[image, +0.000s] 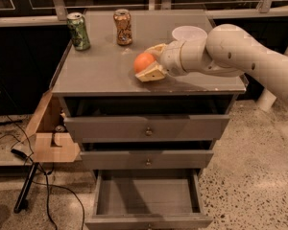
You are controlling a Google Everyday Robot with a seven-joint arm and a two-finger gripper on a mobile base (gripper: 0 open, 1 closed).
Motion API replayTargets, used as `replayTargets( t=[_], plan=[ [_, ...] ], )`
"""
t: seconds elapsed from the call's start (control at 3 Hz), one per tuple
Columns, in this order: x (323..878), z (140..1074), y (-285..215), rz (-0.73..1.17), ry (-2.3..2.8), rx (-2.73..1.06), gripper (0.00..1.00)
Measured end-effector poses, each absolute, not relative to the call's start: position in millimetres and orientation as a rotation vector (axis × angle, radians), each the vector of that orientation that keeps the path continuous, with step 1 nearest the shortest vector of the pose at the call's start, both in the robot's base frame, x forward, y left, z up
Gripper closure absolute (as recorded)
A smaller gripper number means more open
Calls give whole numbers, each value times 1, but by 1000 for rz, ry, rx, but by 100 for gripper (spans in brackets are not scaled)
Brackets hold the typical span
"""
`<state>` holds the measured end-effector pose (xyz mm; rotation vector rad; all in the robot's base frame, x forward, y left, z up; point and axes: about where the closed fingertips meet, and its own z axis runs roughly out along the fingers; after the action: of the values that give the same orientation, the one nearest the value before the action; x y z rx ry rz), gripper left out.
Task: Pick orange from bottom drawer and place on counter
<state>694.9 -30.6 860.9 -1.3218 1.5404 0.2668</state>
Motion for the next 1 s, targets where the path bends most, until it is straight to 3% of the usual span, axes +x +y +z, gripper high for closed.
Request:
replayTargets(
  t=[0.33, 1.0],
  plan=[
    [696, 859, -31, 269, 1544, -1320, 100],
    [696, 859, -31, 269, 1544, -1320, 59]
  ],
)
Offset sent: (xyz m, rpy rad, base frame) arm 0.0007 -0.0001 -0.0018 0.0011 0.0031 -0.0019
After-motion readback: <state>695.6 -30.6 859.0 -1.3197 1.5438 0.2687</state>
